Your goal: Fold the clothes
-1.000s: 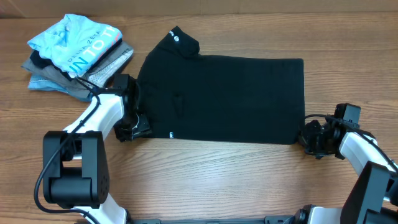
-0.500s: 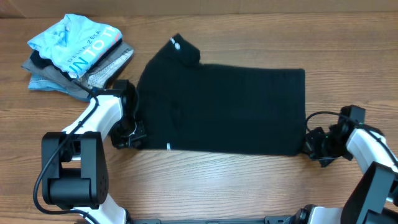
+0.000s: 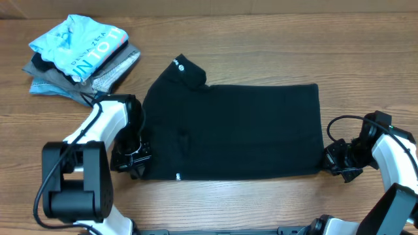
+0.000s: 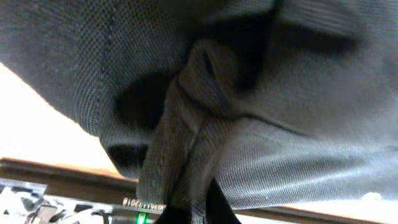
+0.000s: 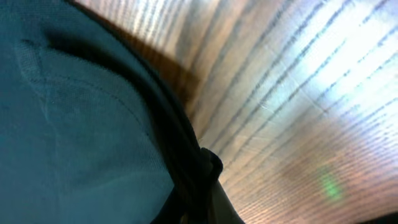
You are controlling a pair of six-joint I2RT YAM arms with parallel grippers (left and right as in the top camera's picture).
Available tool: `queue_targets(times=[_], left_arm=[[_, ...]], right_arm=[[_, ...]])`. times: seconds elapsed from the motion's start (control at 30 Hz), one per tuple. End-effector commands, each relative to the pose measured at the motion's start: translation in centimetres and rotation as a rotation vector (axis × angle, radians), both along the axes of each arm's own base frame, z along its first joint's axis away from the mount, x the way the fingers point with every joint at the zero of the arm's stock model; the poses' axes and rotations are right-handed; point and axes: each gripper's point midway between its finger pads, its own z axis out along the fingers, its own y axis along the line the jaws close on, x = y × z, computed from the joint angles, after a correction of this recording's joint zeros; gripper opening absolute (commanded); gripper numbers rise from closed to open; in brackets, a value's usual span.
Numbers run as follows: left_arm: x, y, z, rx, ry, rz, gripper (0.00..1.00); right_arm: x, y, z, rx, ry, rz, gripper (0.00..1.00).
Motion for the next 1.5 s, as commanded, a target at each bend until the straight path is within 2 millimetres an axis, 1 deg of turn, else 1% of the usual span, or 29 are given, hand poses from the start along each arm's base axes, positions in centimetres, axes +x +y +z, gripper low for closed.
queue_targets(times=[0.0,0.07,0.13,0.17,0.2,0.23,0.27,0.3,0.33,0.37,0.43,0.5,0.53,0.57,0.6,0.67,0.7,0.73,0.8,0.87,0.93,1.0,1.03,1.07,1.2,1.33,1.47], left_arm=[[0.2,0.3,1.1,-0.006,-0.054,-0.017,0.04],[0.2,0.3,1.3,-0.006,-0.061,-0.017,0.04],[0.2,0.3,1.3,-0.006,-0.063,-0.017,0.19],[0.2,0.3,1.3,-0.006,-0.063,-0.017,0.25],[0.2,0.3,1.3,-0.006,-0.063,-0.017,0.33],[0.2,0.3,1.3,-0.006,-0.062,-0.017,0.42],[0.2,0.3,1.3,-0.006,-0.062,-0.017,0.49],[0.1,0.3,1.3,-0.007,-0.061,-0.019,0.62],[0.1,0.2,1.3,-0.017,-0.062,-0.031,0.8],[0.1,0.0,1.5,-0.039,-0.058,-0.046,0.83],[0.3,-0.7,2.0,-0.097,-0.064,-0.076,0.84],[1.1,-1.0,3.0,-0.135,-0.084,-0.114,0.84],[1.8,-1.0,3.6,-0.139,-0.105,-0.126,0.86],[2.8,-1.0,4.4,-0.139,-0.137,-0.133,0.87],[5.4,-1.5,6.1,-0.169,-0.232,-0.154,1.0],[9.1,-2.7,8.3,-0.232,-0.377,-0.163,1.0],[11.2,-3.7,9.7,-0.286,-0.469,-0.174,1.0],[12.8,-4.5,10.9,-0.331,-0.546,-0.19,1.0],[16.1,-5.2,13.0,-0.366,-0.698,-0.24,1.0],[19.4,-5.3,14.9,-0.353,-0.857,-0.322,1.0],[21.9,-4.9,15.9,-0.302,-0.959,-0.351,1.0],[24.0,-4.4,15.8,-0.237,-1.02,-0.373,1.0],[25.4,-4.2,15.1,-0.196,-1.043,-0.412,0.99],[27.2,-4.9,13.1,-0.172,-1.035,-0.478,0.97],[29.5,-6.7,9.7,-0.168,-0.976,-0.573,0.95],[32.0,-8.5,6.4,-0.154,-0.938,-0.67,0.96],[34.6,-9.5,3.6,-0.114,-0.949,-0.714,0.99]], right_arm=[[0.1,-0.8,0.7,-0.04,-0.008,-0.001,0.04],[-0.4,-0.9,0.7,-0.047,0.016,0.002,0.04],[-1.1,-1.6,0.5,-0.091,0.05,0.01,0.06],[-1.2,-1.8,0.5,-0.104,0.056,0.012,0.09],[-1.2,-1.9,0.4,-0.109,0.056,0.012,0.2],[-1.2,-2.0,0.4,-0.112,0.054,0.009,0.27],[-0.9,-2.2,0.4,-0.118,0.044,0.006,0.32],[-0.6,-2.5,0.5,-0.124,0.03,0.002,0.35],[-0.3,-2.7,0.6,-0.129,0.017,0.002,0.37],[0.2,-3.1,0.9,-0.137,-0.003,0.007,0.39],[1.4,-3.9,2.0,-0.154,-0.047,0.019,0.42],[3.2,-4.6,3.8,-0.164,-0.115,0.054,0.45],[4.4,-4.8,5.1,-0.165,-0.166,0.085,0.47],[5.6,-4.9,6.4,-0.164,-0.219,0.108,0.49],[8.0,-4.6,9.0,-0.146,-0.332,0.15,0.52],[10.1,-4.2,11.5,-0.12,-0.443,0.171,0.55],[11.0,-4.0,12.7,-0.111,-0.489,0.175,0.56],[11.8,-4.0,13.6,-0.107,-0.529,0.177,0.59],[12.7,-4.1,14.7,-0.114,-0.578,0.181,0.6],[13.2,-4.1,15.1,-0.112,-0.606,0.183,0.61],[13.3,-4.1,15.0,-0.112,-0.606,0.186,0.61],[13.3,-4.0,15.0,-0.111,-0.605,0.188,0.61],[13.4,-4.0,14.9,-0.111,-0.604,0.188,0.61],[13.4,-4.0,14.9,-0.111,-0.605,0.188,0.61],[13.5,-4.1,15.0,-0.114,-0.61,0.188,0.62],[13.4,-4.0,14.9,-0.112,-0.606,0.188,0.61],[13.2,-4.0,14.8,-0.11,-0.596,0.187,0.62]])
